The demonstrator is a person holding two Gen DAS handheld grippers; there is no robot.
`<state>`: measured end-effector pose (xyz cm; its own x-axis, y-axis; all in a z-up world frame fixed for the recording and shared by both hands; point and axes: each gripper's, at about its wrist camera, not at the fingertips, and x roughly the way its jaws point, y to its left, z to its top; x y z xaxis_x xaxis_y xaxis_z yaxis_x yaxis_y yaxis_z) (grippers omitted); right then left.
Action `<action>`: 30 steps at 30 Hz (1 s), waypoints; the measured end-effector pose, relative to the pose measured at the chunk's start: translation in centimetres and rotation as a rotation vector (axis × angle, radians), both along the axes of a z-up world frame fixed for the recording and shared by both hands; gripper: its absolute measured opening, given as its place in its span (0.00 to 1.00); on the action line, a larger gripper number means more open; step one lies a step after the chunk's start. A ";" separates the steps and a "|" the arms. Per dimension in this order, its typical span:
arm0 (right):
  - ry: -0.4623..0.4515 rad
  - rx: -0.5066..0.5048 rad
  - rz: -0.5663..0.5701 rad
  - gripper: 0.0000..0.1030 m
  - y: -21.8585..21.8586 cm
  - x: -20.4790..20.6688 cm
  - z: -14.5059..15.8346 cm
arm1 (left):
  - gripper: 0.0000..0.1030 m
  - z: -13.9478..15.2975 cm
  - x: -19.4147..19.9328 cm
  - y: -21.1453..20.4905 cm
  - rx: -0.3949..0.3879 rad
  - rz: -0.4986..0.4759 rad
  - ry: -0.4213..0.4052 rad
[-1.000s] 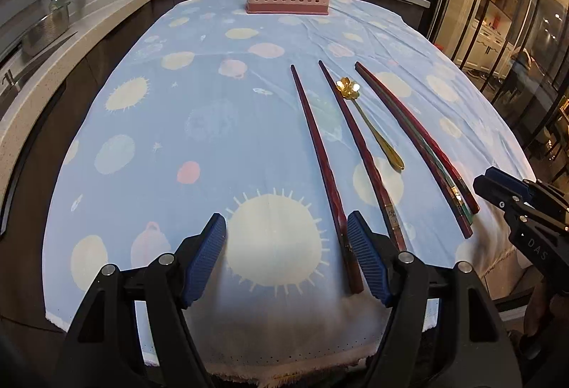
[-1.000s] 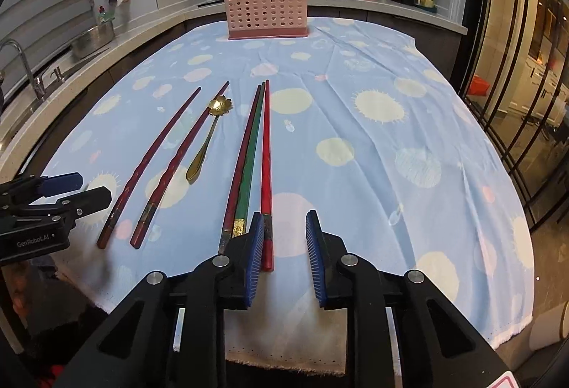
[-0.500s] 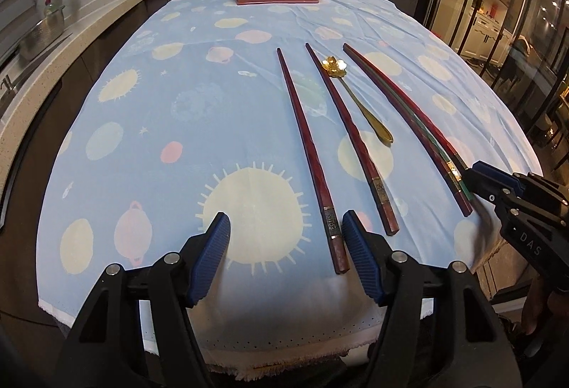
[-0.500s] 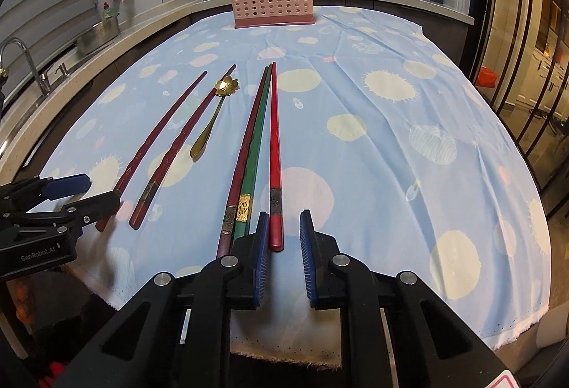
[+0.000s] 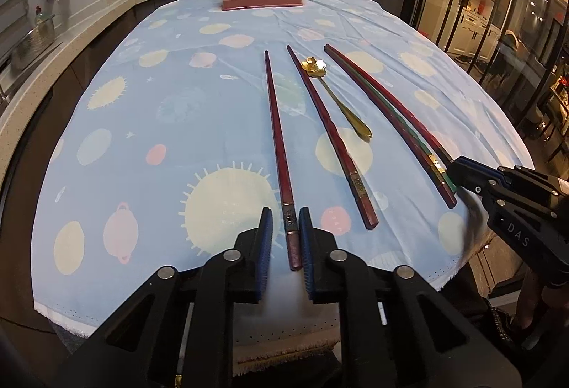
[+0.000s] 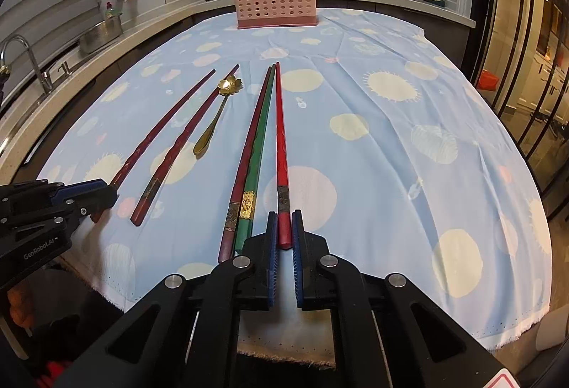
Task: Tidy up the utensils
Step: 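Lift the dark-red chopstick with the left tool while the right tool lifts the red chopstick to the holder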
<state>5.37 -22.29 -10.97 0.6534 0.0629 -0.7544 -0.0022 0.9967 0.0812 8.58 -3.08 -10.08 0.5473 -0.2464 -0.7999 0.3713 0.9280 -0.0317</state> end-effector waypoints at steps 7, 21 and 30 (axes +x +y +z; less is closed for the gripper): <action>-0.003 0.004 0.000 0.07 0.1 -0.1 0.1 | 0.07 0.2 -0.1 0.2 -0.020 0.004 0.006; -0.109 0.026 -0.018 0.06 -1.2 0.3 4.5 | 0.07 4.5 0.9 1.1 -0.072 0.022 -0.083; -0.234 0.069 -0.026 0.06 -2.5 2.6 9.8 | 0.07 9.1 3.7 1.0 -0.125 0.014 -0.191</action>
<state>7.93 -24.80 -1.16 0.8116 0.0906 -0.5771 -0.0039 0.9887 0.1497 12.26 -2.09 -0.97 0.6897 -0.3285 -0.6453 0.3688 0.9263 -0.0773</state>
